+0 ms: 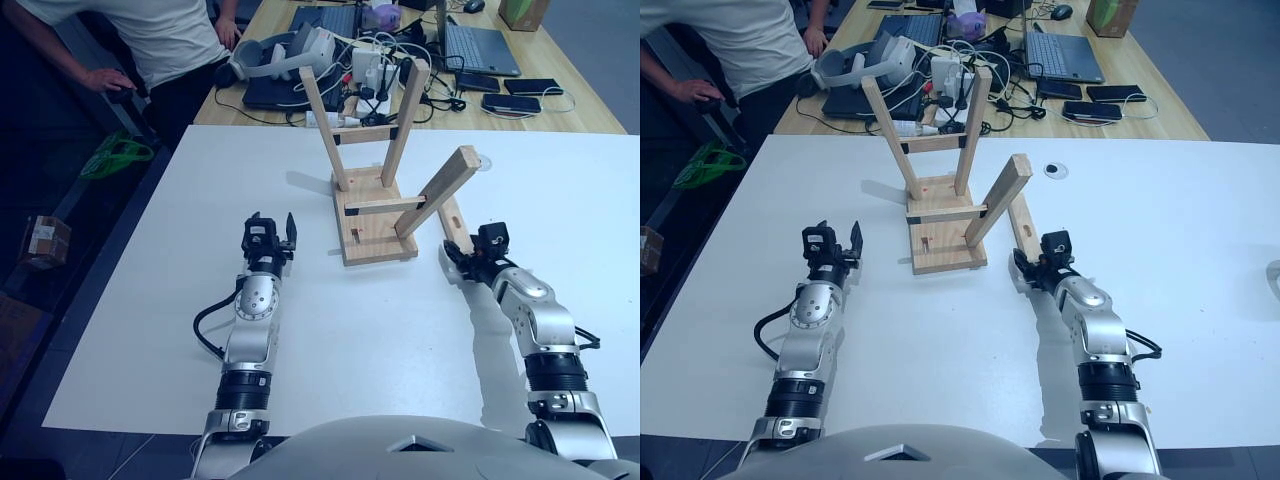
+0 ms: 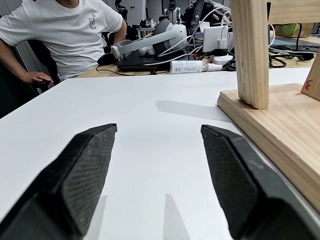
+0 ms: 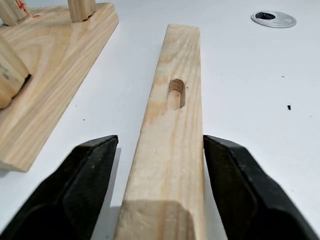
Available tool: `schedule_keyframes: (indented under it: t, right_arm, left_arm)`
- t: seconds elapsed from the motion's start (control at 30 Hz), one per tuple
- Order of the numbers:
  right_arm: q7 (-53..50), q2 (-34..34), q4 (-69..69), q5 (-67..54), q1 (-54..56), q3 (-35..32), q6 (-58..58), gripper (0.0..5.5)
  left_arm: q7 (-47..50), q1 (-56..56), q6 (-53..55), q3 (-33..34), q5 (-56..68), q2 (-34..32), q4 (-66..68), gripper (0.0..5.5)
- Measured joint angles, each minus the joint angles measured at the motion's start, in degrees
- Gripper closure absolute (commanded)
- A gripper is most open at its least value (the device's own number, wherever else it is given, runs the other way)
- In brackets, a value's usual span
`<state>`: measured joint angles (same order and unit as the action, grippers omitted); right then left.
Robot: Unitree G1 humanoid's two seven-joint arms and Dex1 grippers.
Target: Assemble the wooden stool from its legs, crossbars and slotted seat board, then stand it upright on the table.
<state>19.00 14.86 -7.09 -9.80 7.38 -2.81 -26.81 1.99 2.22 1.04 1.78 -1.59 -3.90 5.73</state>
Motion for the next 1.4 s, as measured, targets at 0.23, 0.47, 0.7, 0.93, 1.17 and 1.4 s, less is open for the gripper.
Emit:
schedule_keyframes:
  t: [0.23,0.47,0.7,0.93,1.17,1.4]
  right_arm:
    - [0.2,0.5,-0.1,0.8,0.5,0.6,-0.3,3.47]
    - [0.7,1.7,-1.9,1.3,1.6,0.6,1.7,3.47]
    - [4.2,6.6,-6.7,-4.4,11.1,-11.2,18.0,3.47]
    - [5.4,8.0,5.2,-15.1,24.0,-15.8,20.0,3.47]
    - [2.7,3.5,34.5,-25.2,24.8,-2.0,7.1,3.47]
    - [3.3,3.0,39.2,-24.1,14.8,4.3,5.1,3.47]
  left_arm:
    - [0.1,0.6,0.2,0.0,-0.2,0.0,0.0,2.39]
    - [-3.5,4.1,7.6,3.7,6.3,-0.8,-4.1,2.39]
    - [-7.2,24.8,36.9,21.0,41.6,-8.0,-14.2,2.39]
    - [6.2,39.5,54.6,24.7,74.9,-7.4,-19.7,2.39]
    - [15.3,41.5,53.2,21.2,87.3,-7.3,-22.7,2.39]
    - [17.2,41.1,49.7,18.0,98.1,-10.4,-26.1,2.39]
